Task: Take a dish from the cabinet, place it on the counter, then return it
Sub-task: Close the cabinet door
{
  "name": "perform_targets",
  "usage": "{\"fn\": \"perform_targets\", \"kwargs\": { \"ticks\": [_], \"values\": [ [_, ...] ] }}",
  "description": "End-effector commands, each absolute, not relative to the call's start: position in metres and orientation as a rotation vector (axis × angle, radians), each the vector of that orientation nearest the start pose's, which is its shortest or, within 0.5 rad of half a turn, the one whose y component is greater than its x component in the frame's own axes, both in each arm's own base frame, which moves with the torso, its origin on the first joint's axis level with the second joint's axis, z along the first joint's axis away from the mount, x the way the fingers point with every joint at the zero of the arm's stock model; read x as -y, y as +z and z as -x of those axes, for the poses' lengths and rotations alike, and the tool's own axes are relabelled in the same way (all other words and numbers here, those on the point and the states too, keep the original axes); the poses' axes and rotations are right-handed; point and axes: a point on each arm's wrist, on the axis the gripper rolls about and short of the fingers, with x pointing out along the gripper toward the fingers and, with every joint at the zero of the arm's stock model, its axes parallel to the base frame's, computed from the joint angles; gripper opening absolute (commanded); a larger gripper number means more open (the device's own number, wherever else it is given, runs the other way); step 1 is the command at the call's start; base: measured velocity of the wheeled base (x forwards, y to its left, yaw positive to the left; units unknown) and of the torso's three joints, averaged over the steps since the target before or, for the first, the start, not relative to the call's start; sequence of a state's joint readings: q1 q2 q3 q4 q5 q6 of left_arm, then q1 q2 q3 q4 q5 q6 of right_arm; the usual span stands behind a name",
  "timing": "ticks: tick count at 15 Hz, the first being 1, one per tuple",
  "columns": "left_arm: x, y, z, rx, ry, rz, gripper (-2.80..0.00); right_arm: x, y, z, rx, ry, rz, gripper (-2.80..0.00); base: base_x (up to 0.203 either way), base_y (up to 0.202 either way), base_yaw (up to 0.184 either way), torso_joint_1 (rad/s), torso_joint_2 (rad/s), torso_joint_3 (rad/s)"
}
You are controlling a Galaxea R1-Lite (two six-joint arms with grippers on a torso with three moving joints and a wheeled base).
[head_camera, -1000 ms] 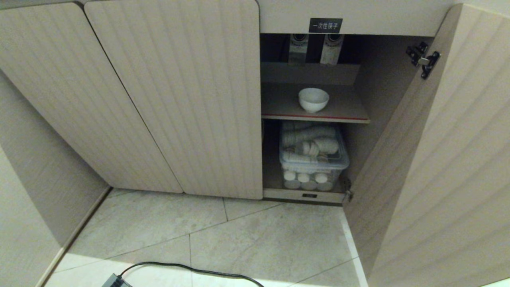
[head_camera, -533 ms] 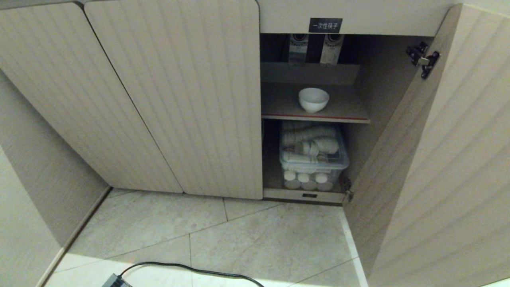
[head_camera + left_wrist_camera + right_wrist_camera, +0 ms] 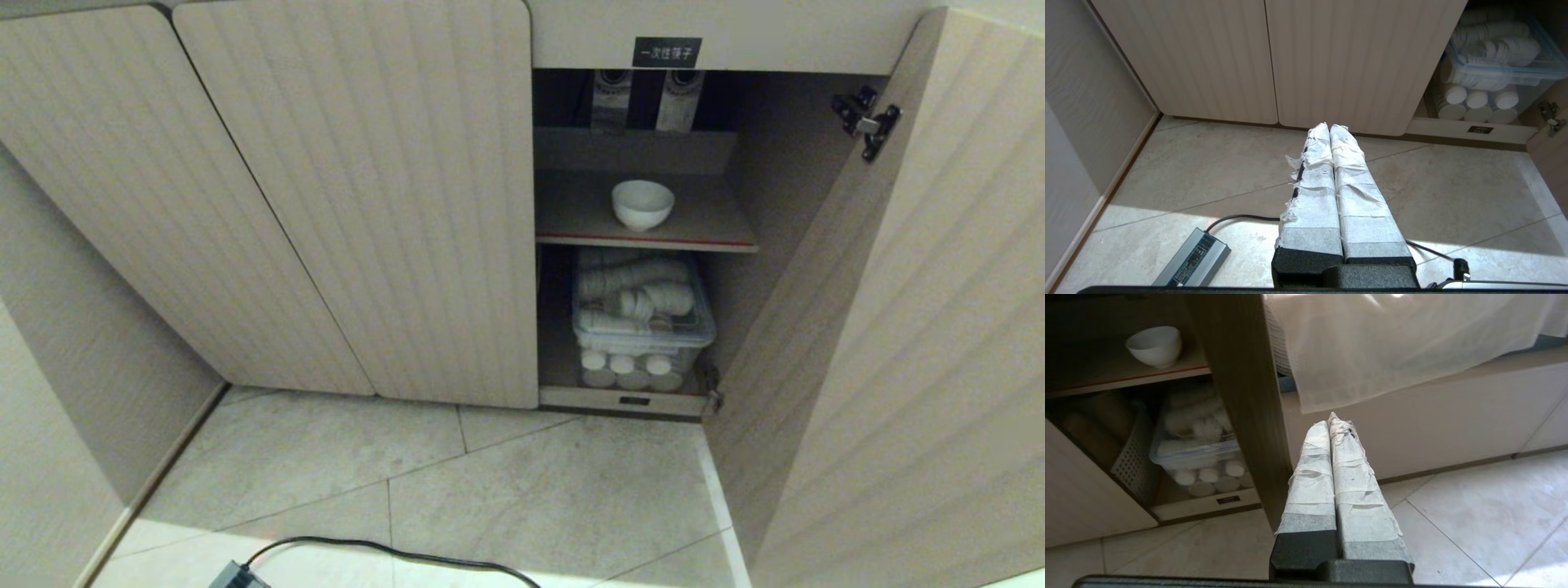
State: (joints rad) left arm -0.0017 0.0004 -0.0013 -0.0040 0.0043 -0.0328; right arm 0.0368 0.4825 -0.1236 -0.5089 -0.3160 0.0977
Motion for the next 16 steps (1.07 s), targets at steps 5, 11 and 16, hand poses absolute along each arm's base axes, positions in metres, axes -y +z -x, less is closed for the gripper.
{"fn": "perform_targets", "kwargs": {
  "ticks": [5, 11, 16],
  "values": [
    [-0.0001, 0.076, 0.0228, 0.005, 0.003, 0.034, -2.8, 0.0043, 0.1649, -0.0266, 0.162, -0.2, -0.124, -2.8, 0.0, 0.0, 0.0, 0.0, 0.0, 0.0],
    [-0.0001, 0.0764, 0.0229, 0.006, 0.003, 0.032, -2.8, 0.0025, 0.1662, -0.0249, 0.187, -0.116, -0.133, -2.8, 0.0, 0.0, 0.0, 0.0, 0.0, 0.0],
    [-0.0001, 0.076, 0.0228, 0.005, 0.003, 0.034, -2.8, 0.002, 0.1656, -0.0218, 0.202, -0.07, -0.179, -2.8, 0.0, 0.0, 0.0, 0.0, 0.0, 0.0]
  ]
}}
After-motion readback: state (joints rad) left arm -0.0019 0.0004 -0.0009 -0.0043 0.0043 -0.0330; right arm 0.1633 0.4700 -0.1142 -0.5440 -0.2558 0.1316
